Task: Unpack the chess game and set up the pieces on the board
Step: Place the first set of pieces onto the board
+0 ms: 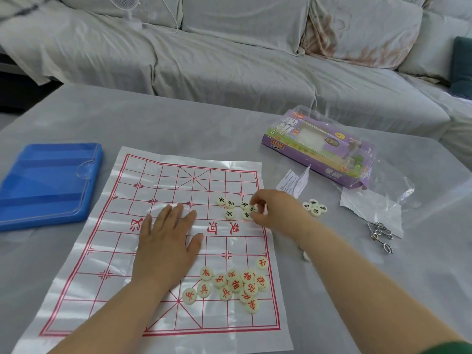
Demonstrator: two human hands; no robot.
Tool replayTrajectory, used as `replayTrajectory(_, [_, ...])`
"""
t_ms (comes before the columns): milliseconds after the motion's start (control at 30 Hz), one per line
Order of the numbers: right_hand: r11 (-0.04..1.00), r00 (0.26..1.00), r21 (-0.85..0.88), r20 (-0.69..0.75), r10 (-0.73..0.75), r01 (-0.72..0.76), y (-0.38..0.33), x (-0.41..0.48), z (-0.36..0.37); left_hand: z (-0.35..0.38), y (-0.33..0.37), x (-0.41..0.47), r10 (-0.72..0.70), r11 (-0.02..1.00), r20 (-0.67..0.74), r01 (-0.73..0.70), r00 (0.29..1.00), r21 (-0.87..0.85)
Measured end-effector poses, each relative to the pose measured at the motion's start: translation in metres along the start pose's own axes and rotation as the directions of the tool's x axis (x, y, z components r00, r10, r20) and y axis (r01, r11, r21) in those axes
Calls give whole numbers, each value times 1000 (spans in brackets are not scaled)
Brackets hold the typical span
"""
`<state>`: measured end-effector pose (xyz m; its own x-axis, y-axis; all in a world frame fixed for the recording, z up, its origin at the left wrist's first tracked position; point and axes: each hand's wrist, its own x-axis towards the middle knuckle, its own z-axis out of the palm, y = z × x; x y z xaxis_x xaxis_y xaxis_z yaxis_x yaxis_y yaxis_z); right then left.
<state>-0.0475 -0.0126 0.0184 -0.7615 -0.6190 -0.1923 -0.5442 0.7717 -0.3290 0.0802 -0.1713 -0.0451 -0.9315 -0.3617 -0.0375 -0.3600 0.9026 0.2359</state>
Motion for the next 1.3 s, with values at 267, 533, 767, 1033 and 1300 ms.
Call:
replayTrajectory(267, [969, 984, -169, 15, -180, 180, -61, 35, 28, -1, 0, 1, -9, 1000, -5, 9, 1000, 2])
replayTrajectory(533, [1000, 997, -21, -79, -11, 9, 0, -5, 8, -1, -1, 0, 8, 1000, 11, -8, 1000, 23])
replayTrajectory(767, [987, 989, -92, 54, 134, -129, 39, -34, 6, -3, 1, -1, -4, 1000, 32, 3, 999, 25])
replayTrajectory(1033, [982, 985, -155, 115, 130, -111, 31, -11, 9, -4, 2, -1, -14, 1000, 35, 13, 999, 16])
replayTrajectory(1300, [995, 997, 60, -23, 77, -76, 4, 5, 4, -1, 0, 0, -1, 999, 23, 0, 1000, 33])
